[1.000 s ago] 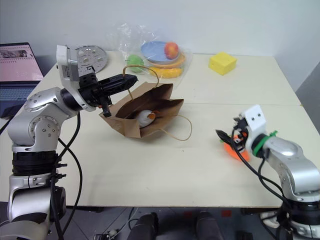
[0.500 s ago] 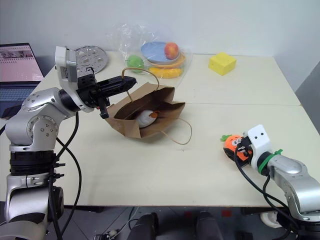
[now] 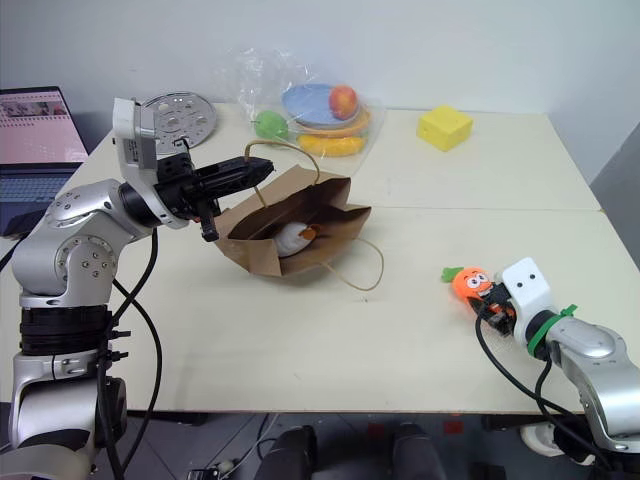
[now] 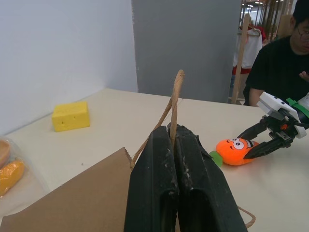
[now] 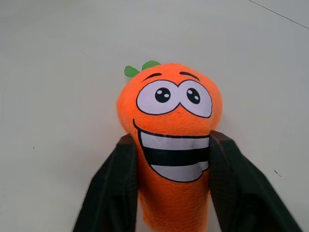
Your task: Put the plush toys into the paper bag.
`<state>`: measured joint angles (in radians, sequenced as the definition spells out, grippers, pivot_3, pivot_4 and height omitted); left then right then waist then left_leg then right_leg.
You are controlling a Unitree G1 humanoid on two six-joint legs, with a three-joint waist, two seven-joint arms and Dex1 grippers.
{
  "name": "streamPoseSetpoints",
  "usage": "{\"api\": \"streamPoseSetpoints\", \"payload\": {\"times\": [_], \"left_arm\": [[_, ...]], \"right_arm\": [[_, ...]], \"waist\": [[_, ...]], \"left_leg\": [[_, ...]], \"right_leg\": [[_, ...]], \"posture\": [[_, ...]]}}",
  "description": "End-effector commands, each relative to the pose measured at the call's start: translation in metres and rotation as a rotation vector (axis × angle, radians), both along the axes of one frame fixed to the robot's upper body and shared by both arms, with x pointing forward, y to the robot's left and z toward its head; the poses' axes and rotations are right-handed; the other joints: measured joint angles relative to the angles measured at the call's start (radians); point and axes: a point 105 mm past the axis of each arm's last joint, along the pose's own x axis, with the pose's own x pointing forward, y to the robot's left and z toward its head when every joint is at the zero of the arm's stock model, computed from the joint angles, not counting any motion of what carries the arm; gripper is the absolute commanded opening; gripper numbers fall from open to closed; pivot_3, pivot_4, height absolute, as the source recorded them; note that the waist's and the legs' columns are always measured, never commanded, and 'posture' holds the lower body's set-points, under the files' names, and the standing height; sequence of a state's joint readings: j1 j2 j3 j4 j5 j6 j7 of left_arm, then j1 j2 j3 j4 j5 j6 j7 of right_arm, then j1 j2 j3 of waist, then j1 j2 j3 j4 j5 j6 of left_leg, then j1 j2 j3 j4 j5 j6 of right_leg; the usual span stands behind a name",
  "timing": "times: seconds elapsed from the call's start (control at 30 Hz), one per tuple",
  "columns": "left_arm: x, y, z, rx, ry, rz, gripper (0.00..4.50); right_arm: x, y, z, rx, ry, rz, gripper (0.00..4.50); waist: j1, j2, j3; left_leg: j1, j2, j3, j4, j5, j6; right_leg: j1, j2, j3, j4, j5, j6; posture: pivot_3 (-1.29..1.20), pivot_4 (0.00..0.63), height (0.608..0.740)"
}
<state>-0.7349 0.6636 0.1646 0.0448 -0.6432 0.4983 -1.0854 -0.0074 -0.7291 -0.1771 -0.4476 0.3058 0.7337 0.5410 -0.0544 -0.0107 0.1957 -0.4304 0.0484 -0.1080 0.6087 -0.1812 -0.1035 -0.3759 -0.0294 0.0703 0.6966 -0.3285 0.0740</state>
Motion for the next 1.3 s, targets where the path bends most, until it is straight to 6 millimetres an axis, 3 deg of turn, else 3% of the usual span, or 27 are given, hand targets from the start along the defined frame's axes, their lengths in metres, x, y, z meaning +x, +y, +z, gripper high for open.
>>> {"api": "streamPoseSetpoints", "payload": {"times": [0.03,0.1,0.13,0.27,0.4,0.6,0.8,1.07,1.3], "left_arm": [[-0.007,0.001,0.013,0.0,-0.061,-0.008,0.0],[-0.007,0.0,0.012,0.001,-0.059,-0.013,0.0],[-0.007,-0.001,0.013,0.0,-0.059,-0.014,0.0],[-0.005,-0.004,0.013,0.005,-0.054,-0.028,0.0],[-0.004,-0.009,0.014,0.003,-0.06,-0.047,0.0],[-0.004,-0.016,0.018,-0.002,-0.073,-0.069,0.0],[-0.005,-0.017,0.018,0.003,-0.075,-0.072,0.0],[-0.009,-0.02,0.017,-0.002,-0.066,-0.085,0.0],[-0.013,-0.022,0.017,-0.007,-0.057,-0.103,0.0]], "right_arm": [[0.0,-0.002,0.008,0.015,-0.037,0.013,0.83],[0.004,0.006,0.018,0.072,-0.056,0.052,0.2],[0.008,0.021,0.035,0.127,-0.087,0.12,0.03],[0.021,0.083,0.092,0.28,-0.174,0.353,0.03],[0.041,0.119,0.114,0.322,-0.187,0.403,0.03],[0.054,0.169,0.104,0.288,-0.134,0.499,0.03],[0.059,0.195,0.107,0.31,-0.123,0.554,0.03],[0.09,0.247,0.108,0.403,-0.107,0.516,0.03],[0.114,0.279,0.099,0.449,-0.09,0.498,0.03]], "waist": [[0.0,0.0,0.0],[-0.001,0.0,0.0],[-0.002,0.0,0.0],[-0.022,0.001,0.001],[-0.019,0.0,0.0],[-0.001,0.0,0.001],[-0.003,0.0,0.001],[-0.016,0.0,0.001],[-0.02,0.0,0.001]], "left_leg": [[0.0,0.0,0.0,0.0,0.0,0.0],[0.0,0.0,0.0,0.0,0.0,0.0],[0.0,0.0,0.0,0.0,0.0,0.0],[0.004,0.0,0.001,0.0,0.0,0.0],[0.004,0.0,-0.001,-0.001,0.0,0.0],[0.002,0.0,-0.001,-0.001,0.0,0.0],[0.001,0.0,-0.001,-0.001,0.0,0.0],[0.002,0.0,-0.001,-0.001,0.0,0.0],[0.002,0.0,-0.001,-0.002,0.0,0.0]], "right_leg": [[0.0,0.0,0.0,0.0,0.0,0.0],[0.0,0.0,0.0,0.0,0.0,0.0],[0.0,0.0,0.0,0.0,0.0,0.0],[0.002,0.0,0.001,0.001,0.0,0.0],[0.003,0.001,-0.001,0.001,0.0,0.0],[0.001,0.0,-0.001,0.0,0.0,0.0],[0.0,0.0,-0.001,0.0,0.0,0.0],[0.0,0.0,-0.001,0.002,0.0,0.0],[-0.001,0.0,-0.001,0.002,0.0,0.0]], "posture": [[0.0,0.15,0.74],[0.0,0.15,0.74],[0.0,0.15,0.74],[0.0,0.15,0.74],[0.0,0.15,0.74],[0.0,0.15,0.74],[0.0,0.15,0.74],[0.0,0.15,0.74],[0.0,0.15,0.74]]}}
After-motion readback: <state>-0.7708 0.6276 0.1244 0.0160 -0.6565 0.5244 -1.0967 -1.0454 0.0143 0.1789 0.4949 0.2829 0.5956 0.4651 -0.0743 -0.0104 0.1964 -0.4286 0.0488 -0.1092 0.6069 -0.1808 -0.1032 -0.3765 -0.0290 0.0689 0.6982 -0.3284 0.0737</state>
